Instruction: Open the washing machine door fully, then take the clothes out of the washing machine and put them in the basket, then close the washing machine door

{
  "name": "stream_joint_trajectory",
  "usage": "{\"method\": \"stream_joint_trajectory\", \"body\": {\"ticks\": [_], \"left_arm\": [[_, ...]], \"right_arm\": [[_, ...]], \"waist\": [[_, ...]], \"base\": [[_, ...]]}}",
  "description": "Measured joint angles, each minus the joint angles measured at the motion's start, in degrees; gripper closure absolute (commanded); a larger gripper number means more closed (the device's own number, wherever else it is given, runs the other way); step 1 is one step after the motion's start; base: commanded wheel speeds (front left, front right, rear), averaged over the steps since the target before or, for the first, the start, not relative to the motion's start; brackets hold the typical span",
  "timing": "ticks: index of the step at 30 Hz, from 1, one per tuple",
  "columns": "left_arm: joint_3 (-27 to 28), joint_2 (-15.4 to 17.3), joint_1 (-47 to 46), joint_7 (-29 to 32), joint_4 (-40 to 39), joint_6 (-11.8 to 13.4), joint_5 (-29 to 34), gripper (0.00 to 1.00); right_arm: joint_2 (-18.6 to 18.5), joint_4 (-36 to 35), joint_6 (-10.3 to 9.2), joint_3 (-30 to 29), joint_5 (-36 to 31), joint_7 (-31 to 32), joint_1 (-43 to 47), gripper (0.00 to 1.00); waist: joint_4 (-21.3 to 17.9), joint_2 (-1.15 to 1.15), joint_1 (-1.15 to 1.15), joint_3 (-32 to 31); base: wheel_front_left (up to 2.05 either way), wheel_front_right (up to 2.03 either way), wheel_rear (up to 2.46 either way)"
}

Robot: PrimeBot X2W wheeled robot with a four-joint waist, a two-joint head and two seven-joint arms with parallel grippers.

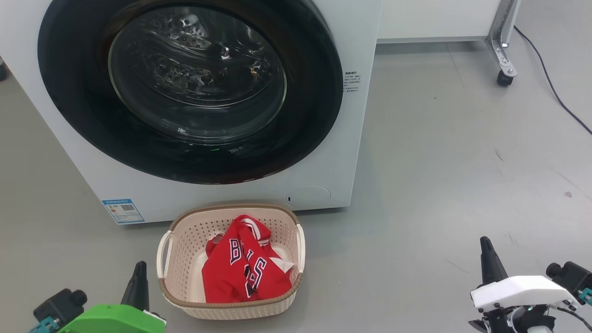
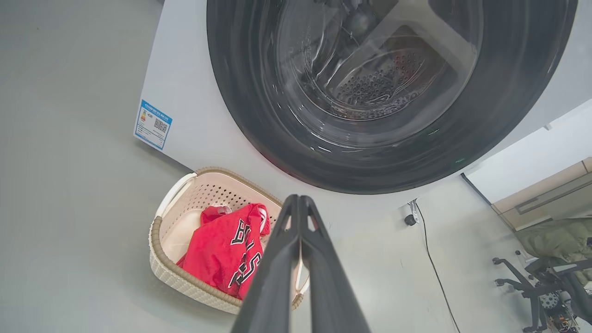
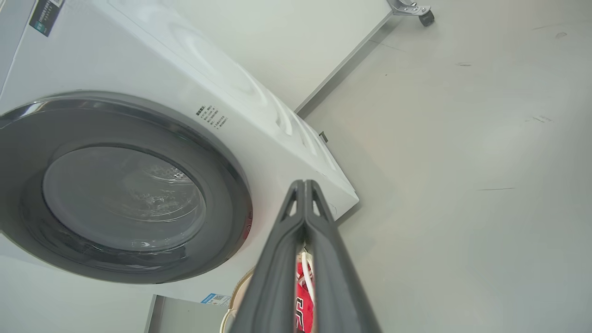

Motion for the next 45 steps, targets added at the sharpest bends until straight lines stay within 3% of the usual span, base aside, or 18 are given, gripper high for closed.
{"method": "stream_joint_trajectory", "body": {"ticks": [45], "left_arm": [[8.55, -0.49, -4.39, 7.66, 1.83, -4.2, -32.1, 1.0]], "right_arm": [[-0.43, 1.67, 1.83, -7.51, 33.19, 8.23, -4.87, 1.0]], "waist": [[-1.13, 0.0, 0.0, 0.27]], "base": [[0.0, 0.0, 0.0]]}}
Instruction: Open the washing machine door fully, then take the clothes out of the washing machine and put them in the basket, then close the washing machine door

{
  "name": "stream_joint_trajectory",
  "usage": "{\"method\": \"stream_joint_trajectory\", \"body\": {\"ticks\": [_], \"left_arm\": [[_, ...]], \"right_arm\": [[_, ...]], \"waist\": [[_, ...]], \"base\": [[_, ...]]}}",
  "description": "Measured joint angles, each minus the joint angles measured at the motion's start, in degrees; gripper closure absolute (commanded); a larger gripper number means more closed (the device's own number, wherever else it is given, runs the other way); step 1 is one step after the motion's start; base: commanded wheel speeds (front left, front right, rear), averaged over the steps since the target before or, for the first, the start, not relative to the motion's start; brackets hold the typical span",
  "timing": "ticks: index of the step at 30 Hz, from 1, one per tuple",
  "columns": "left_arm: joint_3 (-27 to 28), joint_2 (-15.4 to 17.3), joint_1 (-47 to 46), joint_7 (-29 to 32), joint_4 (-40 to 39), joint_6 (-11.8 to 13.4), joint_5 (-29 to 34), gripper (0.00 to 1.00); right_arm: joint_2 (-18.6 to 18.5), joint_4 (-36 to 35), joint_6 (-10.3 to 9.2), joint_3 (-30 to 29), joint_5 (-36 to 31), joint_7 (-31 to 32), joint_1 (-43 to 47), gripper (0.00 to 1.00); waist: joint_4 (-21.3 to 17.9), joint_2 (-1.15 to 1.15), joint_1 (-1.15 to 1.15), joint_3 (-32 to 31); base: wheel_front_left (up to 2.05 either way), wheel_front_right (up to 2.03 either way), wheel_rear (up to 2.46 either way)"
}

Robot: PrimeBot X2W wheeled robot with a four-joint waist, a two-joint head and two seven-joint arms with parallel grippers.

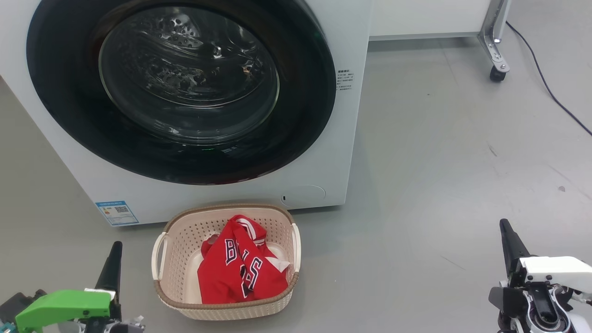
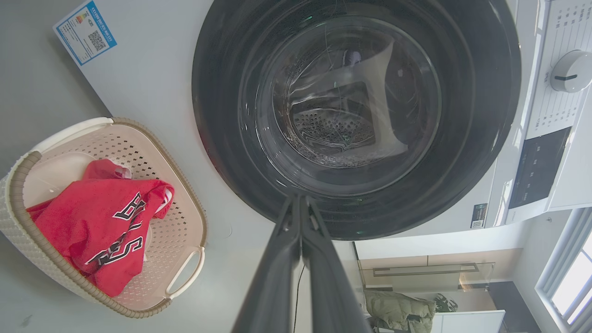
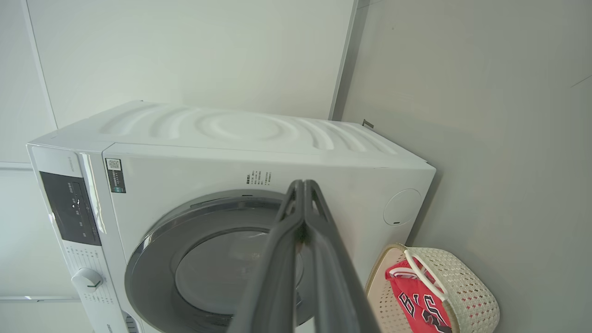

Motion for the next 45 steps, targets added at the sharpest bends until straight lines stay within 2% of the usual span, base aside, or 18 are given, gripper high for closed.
{"method": "stream_joint_trajectory", "body": {"ticks": [8, 45], "left_arm": [[1.35, -0.05, -0.55, 1.18, 0.14, -0.53, -4.27, 1.0], [1.46, -0.11, -0.61, 1.19, 0.14, -0.53, -4.28, 1.0]], "right_arm": [[-0.12, 0.25, 0.26, -1.11, 4.79, 1.08, -0.88, 1.0], [-0.12, 0.69, 0.49, -1.3, 4.88, 1.09, -0.88, 1.0]], "waist": [[-0.14, 0.0, 0.0, 0.04], [-0.15, 0.0, 0.0, 0.03]], "base": [[0.0, 0.0, 0.0], [0.0, 0.0, 0.0]]}}
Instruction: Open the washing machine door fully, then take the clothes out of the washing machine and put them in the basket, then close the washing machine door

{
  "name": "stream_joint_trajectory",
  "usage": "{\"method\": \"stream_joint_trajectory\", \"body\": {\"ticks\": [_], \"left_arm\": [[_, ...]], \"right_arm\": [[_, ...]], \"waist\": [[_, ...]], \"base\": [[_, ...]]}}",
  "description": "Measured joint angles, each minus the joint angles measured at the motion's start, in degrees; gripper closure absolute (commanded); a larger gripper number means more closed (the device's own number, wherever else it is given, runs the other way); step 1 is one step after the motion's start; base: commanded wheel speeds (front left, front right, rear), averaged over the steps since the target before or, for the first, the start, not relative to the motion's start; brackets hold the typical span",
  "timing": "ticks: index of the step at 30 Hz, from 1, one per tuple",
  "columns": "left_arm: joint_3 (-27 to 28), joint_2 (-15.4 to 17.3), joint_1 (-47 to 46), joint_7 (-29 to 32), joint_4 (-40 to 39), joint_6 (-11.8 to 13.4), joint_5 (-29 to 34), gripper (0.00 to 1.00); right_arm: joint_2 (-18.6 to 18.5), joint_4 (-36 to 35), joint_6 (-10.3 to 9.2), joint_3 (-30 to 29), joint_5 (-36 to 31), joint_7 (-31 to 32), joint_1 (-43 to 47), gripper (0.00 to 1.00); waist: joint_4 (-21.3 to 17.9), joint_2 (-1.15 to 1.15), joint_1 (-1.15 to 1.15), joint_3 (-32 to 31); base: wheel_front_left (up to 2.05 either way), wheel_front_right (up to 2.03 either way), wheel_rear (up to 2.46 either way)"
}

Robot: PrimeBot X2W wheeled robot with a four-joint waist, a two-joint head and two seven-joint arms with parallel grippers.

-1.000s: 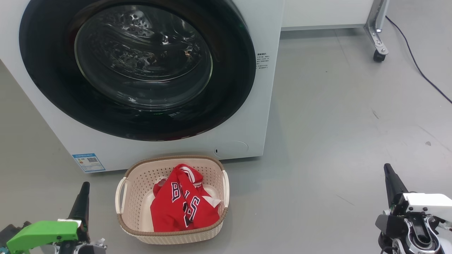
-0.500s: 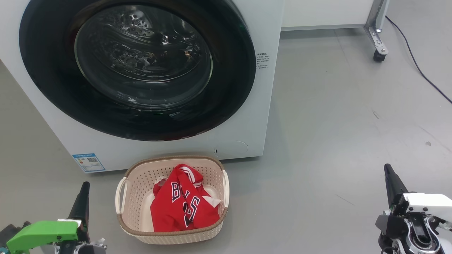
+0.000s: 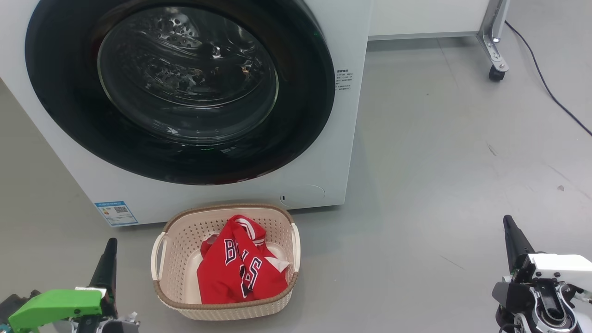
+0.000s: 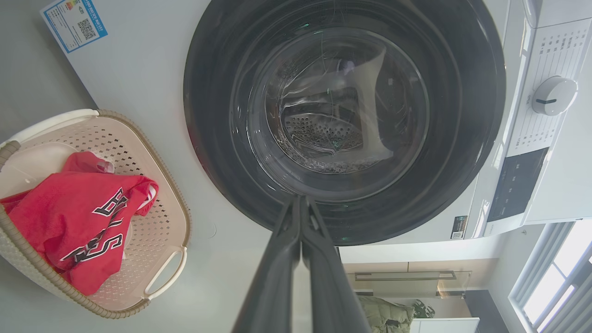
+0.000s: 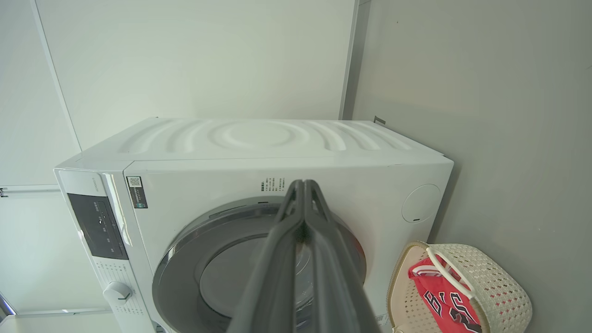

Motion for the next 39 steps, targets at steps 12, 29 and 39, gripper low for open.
{"method": "stream_joint_trajectory", "body": {"ticks": [12, 29, 39], "left_arm": [[0.03, -0.01, -0.01, 0.01, 0.0, 0.0, 0.0, 1.0], [0.07, -0.02, -0.02, 0.15, -0.01, -0.01, 0.0, 1.0], [0.09, -0.02, -0.02, 0.16, -0.02, -0.01, 0.0, 1.0]], "right_arm": [[0.0, 0.04, 0.0, -0.05, 0.0, 0.01, -0.02, 1.0], [0.01, 0.07, 0.0, -0.13, 0.0, 0.33, -0.1, 1.0], [0.01, 0.07, 0.0, -0.19, 0.0, 0.43, -0.12, 1.0]], "waist": [[0.0, 0.0, 0.0, 0.0], [0.0, 0.0, 0.0, 0.0], [-0.01, 0.0, 0.0, 0.0]], "base": [[0.0, 0.0, 0.0], [0.0, 0.0, 0.0], [0.0, 0.0, 0.0]]}}
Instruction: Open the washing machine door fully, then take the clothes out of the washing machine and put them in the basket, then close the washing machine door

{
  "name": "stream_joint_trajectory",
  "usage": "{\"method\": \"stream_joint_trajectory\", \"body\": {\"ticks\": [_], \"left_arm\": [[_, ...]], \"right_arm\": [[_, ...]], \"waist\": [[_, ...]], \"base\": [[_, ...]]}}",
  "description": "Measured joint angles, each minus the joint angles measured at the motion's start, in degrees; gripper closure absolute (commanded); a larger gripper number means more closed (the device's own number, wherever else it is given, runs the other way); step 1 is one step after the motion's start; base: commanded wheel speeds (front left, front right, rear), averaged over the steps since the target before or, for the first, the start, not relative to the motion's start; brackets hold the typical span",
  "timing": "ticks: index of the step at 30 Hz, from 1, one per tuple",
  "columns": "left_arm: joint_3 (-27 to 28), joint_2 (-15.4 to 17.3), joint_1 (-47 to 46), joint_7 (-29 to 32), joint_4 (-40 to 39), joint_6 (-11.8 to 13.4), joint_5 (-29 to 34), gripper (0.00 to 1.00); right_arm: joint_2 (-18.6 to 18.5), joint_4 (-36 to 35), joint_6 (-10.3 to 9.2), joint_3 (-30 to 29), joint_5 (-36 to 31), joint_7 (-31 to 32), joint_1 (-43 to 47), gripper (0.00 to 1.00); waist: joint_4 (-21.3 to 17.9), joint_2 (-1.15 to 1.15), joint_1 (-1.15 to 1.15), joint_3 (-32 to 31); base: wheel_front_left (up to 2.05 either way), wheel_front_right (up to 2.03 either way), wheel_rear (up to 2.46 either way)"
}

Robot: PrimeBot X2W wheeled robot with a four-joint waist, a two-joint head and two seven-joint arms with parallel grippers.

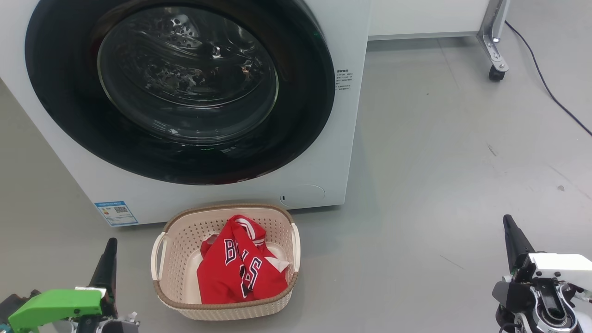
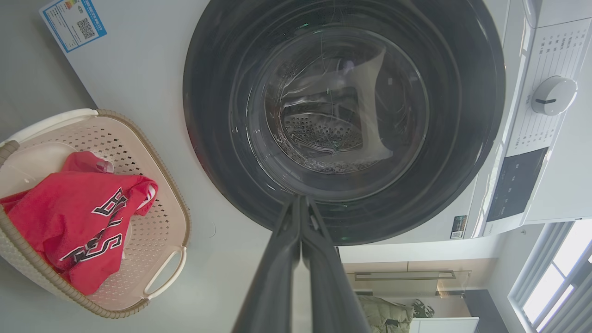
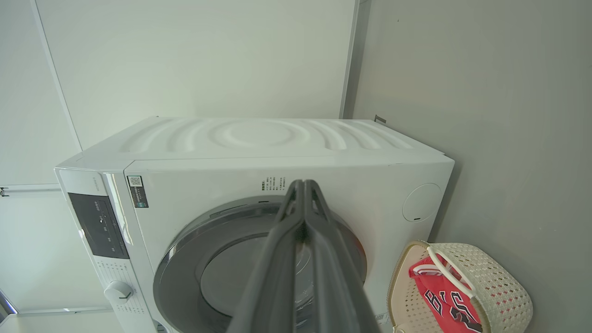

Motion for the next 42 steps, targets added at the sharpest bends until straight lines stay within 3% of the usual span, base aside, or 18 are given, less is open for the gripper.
{"method": "stream_joint_trajectory", "body": {"ticks": [42], "left_arm": [[0.05, -0.03, -0.01, 0.0, -0.03, 0.0, 0.0, 1.0]], "right_arm": [[0.03, -0.07, 0.0, -0.13, 0.0, 0.01, -0.01, 1.0]], "waist": [[0.0, 0.0, 0.0, 0.01]], "base": [[0.0, 0.0, 0.0]]}}
